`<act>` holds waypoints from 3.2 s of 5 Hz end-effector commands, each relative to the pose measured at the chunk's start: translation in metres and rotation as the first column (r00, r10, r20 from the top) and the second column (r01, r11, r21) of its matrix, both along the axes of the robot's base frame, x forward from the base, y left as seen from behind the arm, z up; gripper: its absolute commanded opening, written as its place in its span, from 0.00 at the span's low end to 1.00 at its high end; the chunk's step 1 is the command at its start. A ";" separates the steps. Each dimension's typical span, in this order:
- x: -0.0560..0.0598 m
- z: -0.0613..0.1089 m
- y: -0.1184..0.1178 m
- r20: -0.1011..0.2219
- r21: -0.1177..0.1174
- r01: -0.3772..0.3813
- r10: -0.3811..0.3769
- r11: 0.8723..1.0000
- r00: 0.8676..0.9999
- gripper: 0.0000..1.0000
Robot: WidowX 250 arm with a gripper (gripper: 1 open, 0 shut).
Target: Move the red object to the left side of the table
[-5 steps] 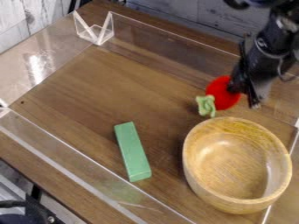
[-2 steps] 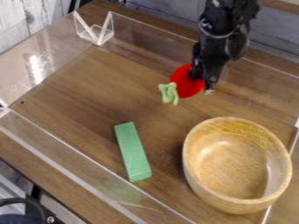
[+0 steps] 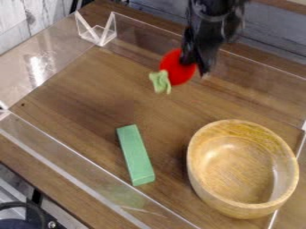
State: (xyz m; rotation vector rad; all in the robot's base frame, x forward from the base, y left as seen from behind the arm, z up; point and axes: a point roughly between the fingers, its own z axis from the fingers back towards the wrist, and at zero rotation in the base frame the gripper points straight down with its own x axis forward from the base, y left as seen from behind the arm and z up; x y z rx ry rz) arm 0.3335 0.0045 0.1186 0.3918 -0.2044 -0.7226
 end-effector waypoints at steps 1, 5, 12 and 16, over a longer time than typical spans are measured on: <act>0.011 0.033 0.010 0.085 -0.006 -0.010 0.011 1.000 0.996 0.00; 0.030 0.063 0.013 0.127 -0.072 -0.144 0.152 0.987 0.980 0.00; -0.024 0.038 0.131 0.083 -0.120 -0.452 0.462 0.884 0.883 0.00; -0.033 0.006 0.159 0.017 -0.165 -0.630 0.640 0.759 0.768 0.00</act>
